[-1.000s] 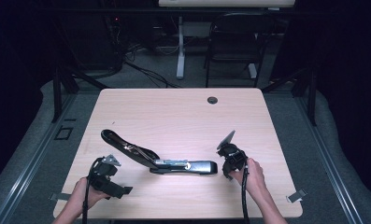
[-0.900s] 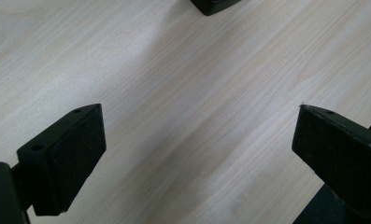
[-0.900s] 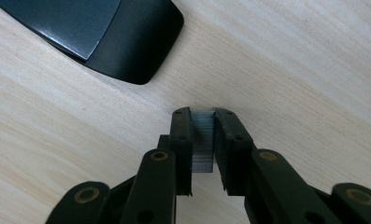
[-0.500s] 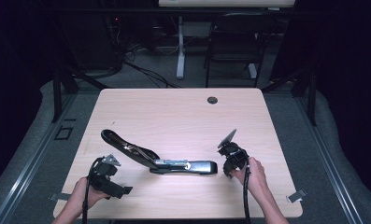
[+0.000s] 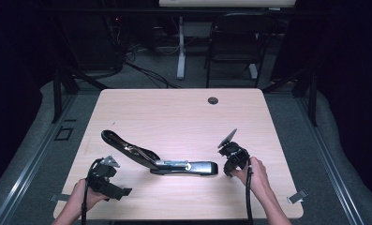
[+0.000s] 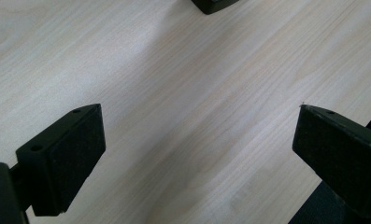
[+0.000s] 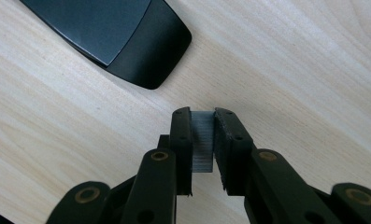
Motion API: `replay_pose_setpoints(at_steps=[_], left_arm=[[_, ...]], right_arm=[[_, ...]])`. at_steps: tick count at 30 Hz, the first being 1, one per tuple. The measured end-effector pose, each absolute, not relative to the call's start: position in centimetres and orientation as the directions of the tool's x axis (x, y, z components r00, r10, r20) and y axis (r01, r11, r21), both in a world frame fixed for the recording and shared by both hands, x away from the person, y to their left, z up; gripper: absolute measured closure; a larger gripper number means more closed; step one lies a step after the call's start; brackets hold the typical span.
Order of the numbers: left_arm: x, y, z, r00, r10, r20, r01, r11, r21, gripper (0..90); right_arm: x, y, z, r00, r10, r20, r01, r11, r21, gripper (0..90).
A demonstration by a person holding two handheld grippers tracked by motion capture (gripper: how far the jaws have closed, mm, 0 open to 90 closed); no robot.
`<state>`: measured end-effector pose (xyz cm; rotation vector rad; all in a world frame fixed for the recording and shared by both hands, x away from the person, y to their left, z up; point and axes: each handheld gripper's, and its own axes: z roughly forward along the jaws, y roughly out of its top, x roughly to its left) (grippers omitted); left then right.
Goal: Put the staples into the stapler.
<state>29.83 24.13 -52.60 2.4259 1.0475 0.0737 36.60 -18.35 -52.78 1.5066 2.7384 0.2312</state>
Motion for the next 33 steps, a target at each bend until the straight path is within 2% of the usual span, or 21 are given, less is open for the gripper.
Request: replay_pose_setpoints(at_steps=[1, 2, 3, 4, 5, 6, 7, 11, 12, 13, 33], left_arm=[[29.8, 24.1, -52.6, 0.704, 0.696, -0.141, 0.670, -0.585, 0.458, 2.5], [29.9, 24.1, -52.6, 0.704, 0.696, -0.142, 0.670, -0.585, 0.458, 2.3], [29.8, 24.1, -52.6, 0.704, 0.695, -0.143, 0.670, -0.585, 0.458, 2.1], [29.8, 24.1, -52.6, 0.704, 0.696, -0.142, 0.670, -0.585, 0.458, 2.1], [29.8, 24.1, -52.6, 0.704, 0.697, -0.139, 0.670, -0.585, 0.457, 1.8], [29.8, 24.1, -52.6, 0.703, 0.697, -0.139, 0.671, -0.585, 0.456, 1.4], [29.8, 24.1, -52.7, 0.701, 0.699, -0.139, 0.673, -0.584, 0.454, 1.3], [29.9, 24.1, -52.7, 0.700, 0.700, -0.140, 0.674, -0.583, 0.454, 0.5], [29.9, 24.1, -52.7, 0.699, 0.701, -0.142, 0.675, -0.581, 0.455, 0.4], [29.9, 24.1, -52.7, 0.699, 0.701, -0.143, 0.676, -0.581, 0.454, 0.4], [30.0, 24.6, -52.6, 0.685, 0.714, -0.145, 0.682, -0.559, 0.471, 0.1]], right_arm=[[36.7, -18.4, -52.6, -0.552, 0.832, 0.057, 0.831, 0.543, 0.123, 78.3], [36.4, -18.3, -52.8, -0.541, 0.839, 0.068, 0.835, 0.525, 0.164, 78.2], [36.8, -18.5, -52.0, -0.601, 0.798, 0.043, 0.798, 0.597, 0.081, 78.3], [36.1, -18.2, -52.7, -0.540, 0.839, 0.067, 0.833, 0.521, 0.187, 78.2], [36.3, -18.3, -52.2, -0.586, 0.808, 0.057, 0.805, 0.574, 0.147, 78.2], [36.0, -18.1, -52.5, -0.563, 0.823, 0.073, 0.817, 0.541, 0.197, 78.3], [36.2, -18.1, -52.1, -0.594, 0.802, 0.053, 0.799, 0.581, 0.155, 78.2], [36.4, -17.3, -51.9, -0.634, 0.772, 0.040, 0.768, 0.623, 0.150, 78.3], [36.2, -17.1, -52.3, -0.607, 0.793, 0.056, 0.785, 0.586, 0.200, 78.3], [36.5, -17.1, -51.8, -0.642, 0.766, 0.041, 0.762, 0.631, 0.147, 78.2], [37.4, -16.5, -50.8, -0.733, 0.679, 0.021, 0.665, 0.711, 0.227, 78.3]])
